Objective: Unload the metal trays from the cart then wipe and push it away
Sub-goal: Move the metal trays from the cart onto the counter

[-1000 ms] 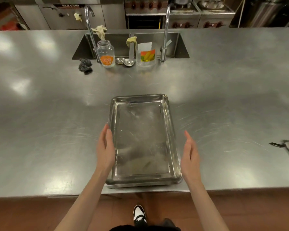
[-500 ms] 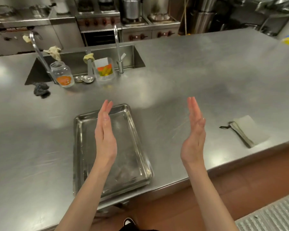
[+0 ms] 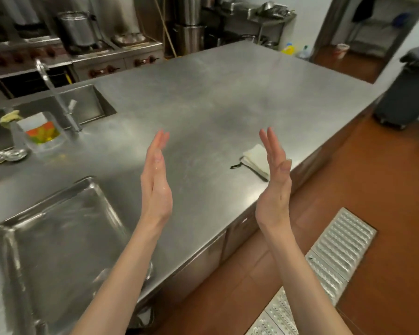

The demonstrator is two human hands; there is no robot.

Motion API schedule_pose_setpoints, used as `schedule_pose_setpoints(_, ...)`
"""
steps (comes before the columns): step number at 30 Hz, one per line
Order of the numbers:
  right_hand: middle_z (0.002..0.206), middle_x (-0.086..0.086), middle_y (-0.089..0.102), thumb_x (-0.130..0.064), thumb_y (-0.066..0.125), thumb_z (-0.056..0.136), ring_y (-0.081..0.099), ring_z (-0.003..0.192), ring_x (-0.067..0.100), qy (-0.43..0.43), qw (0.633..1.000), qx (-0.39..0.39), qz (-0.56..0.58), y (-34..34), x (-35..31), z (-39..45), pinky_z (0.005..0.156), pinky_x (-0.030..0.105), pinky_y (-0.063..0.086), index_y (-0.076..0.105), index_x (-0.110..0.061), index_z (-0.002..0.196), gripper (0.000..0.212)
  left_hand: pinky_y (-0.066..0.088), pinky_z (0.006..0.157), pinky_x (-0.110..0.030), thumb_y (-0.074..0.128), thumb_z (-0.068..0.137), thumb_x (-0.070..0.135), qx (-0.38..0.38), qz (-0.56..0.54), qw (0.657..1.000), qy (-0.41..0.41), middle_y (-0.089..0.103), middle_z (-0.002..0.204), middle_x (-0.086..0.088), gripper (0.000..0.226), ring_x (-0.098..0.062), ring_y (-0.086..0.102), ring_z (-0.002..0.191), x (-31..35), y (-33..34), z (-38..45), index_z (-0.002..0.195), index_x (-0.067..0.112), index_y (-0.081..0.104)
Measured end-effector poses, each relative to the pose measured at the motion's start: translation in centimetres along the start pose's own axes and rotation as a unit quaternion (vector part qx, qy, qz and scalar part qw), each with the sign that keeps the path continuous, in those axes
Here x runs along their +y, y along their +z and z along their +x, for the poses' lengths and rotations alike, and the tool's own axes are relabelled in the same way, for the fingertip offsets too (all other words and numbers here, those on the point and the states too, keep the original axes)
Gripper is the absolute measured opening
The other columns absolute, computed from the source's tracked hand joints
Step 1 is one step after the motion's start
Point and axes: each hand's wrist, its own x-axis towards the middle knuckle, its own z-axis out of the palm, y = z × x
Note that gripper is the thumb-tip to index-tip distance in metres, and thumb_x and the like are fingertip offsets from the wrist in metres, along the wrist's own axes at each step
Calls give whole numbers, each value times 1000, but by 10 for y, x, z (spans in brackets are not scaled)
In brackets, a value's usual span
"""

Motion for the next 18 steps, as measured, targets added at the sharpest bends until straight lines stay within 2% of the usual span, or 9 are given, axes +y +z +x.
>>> schedule_pose_setpoints(3, 160, -8, 48, -53, 12, 110, 35, 152, 3, 15, 999, 27, -27, -37, -3, 0, 120, 15, 23, 35, -19, 162, 66, 25, 131, -42, 26, 111, 45, -37, -20, 999, 3, 51, 160, 5, 60, -6, 39, 153, 6, 41, -2, 162, 16, 38)
schedule_pose_setpoints(4, 160, -8, 48, -47, 11, 110, 35, 152, 3, 19, 999, 37, -34, -47, -4, -1, 118, 12, 23, 35, -19, 162, 64, 26, 130, -38, 26, 110, 47, -50, -26, 998, 4, 51, 160, 5, 61, -6, 39, 153, 7, 52, -4, 161, 17, 38)
schedule_pose_setpoints(6, 160, -8, 48, -47, 11, 110, 36, 152, 3, 19, 996, 69, -50, -70, -6, -4, 120, 14, 23, 35, -18, 161, 63, 26, 128, -35, 25, 109, 51, -86, -38, 996, 6, 51, 160, 6, 63, -5, 39, 153, 10, 78, -7, 161, 18, 39)
schedule_pose_setpoints(9, 161, -6, 47, -63, 12, 107, 35, 153, 5, 9, 990, 107, -86, -97, -9, -8, 124, 19, 22, 36, -17, 161, 75, 26, 130, -40, 24, 109, 51, -131, -55, 990, 5, 52, 159, 6, 60, -4, 40, 152, 11, 112, -11, 160, 22, 40)
schedule_pose_setpoints(12, 161, -2, 48, -62, 12, 108, 35, 153, 4, 19, 979, 163, -122, -128, -14, -15, 122, 14, 21, 36, -15, 161, 75, 26, 129, -40, 24, 109, 50, -184, -80, 980, -11, 54, 158, 7, 61, -2, 42, 150, 12, 155, -14, 160, 21, 41)
schedule_pose_setpoints(15, 162, -3, 47, -66, 10, 105, 33, 153, 1, 21, 965, 211, -155, -154, -19, -24, 120, 11, 20, 36, -16, 161, 79, 29, 126, -33, 22, 112, 43, -236, -110, 965, -20, 54, 157, 5, 57, -1, 44, 148, 16, 193, -21, 160, 18, 41)
schedule_pose_setpoints(18, 161, -7, 47, -64, 9, 104, 33, 152, 0, 30, 947, 262, -185, -173, -25, -31, 119, 9, 21, 35, -19, 161, 77, 28, 126, -30, 20, 112, 44, -300, -133, 944, -28, 53, 158, 10, 52, 1, 41, 150, 22, 223, -28, 157, 29, 40)
